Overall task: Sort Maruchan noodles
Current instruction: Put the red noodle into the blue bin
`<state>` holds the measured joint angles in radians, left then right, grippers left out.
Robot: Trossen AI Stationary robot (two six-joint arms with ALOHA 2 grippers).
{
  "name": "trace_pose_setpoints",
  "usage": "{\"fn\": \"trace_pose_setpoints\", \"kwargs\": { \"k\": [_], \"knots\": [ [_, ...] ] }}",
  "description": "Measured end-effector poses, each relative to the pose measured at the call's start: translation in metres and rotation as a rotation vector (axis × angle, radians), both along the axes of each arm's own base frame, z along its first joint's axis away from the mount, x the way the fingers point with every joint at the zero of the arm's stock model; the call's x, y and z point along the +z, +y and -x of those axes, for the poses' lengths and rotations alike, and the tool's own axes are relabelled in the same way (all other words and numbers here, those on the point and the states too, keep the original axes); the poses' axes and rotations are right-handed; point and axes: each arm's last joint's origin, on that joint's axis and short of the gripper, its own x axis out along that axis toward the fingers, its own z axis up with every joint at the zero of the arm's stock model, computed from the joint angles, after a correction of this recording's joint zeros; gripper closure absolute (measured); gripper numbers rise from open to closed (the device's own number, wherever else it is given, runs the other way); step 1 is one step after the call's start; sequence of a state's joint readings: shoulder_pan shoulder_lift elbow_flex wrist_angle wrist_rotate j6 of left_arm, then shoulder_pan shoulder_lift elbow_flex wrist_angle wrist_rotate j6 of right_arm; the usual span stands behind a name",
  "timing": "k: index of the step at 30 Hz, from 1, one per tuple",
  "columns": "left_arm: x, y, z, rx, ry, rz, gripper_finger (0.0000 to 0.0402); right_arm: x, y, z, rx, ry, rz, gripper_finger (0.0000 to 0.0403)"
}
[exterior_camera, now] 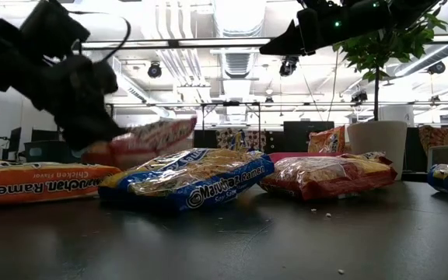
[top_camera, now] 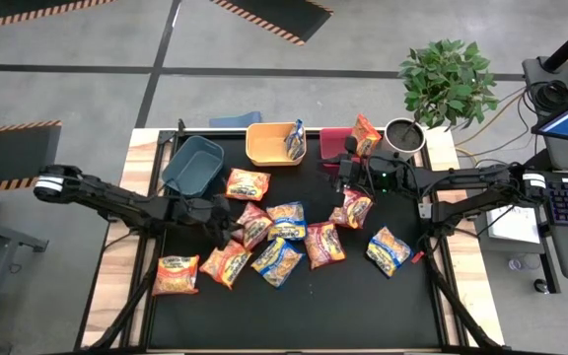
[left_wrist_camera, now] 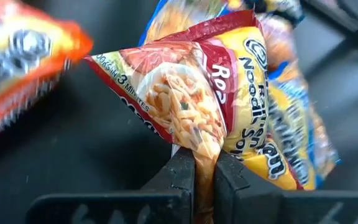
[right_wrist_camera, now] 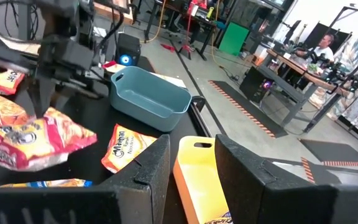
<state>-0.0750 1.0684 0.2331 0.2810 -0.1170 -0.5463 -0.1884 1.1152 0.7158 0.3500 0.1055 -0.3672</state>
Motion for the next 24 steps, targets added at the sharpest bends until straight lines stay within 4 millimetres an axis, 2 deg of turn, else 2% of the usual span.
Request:
{"fn": "trace_pose_setpoints", "kwargs": {
  "k": [12, 24],
  "knots": [
    [0.043, 0.002, -0.009, 0.018, -0.114, -0.135, 0.0401, 0.000, 0.000, 0.000, 0.000, 0.001, 0.003, 0.0287],
    [0.114, 0.013, -0.003, 0.274, 0.366, -0.451, 0.0401, 0.000, 0.000, 0.000, 0.000, 0.001, 0.003, 0.0287]
  ]
}}
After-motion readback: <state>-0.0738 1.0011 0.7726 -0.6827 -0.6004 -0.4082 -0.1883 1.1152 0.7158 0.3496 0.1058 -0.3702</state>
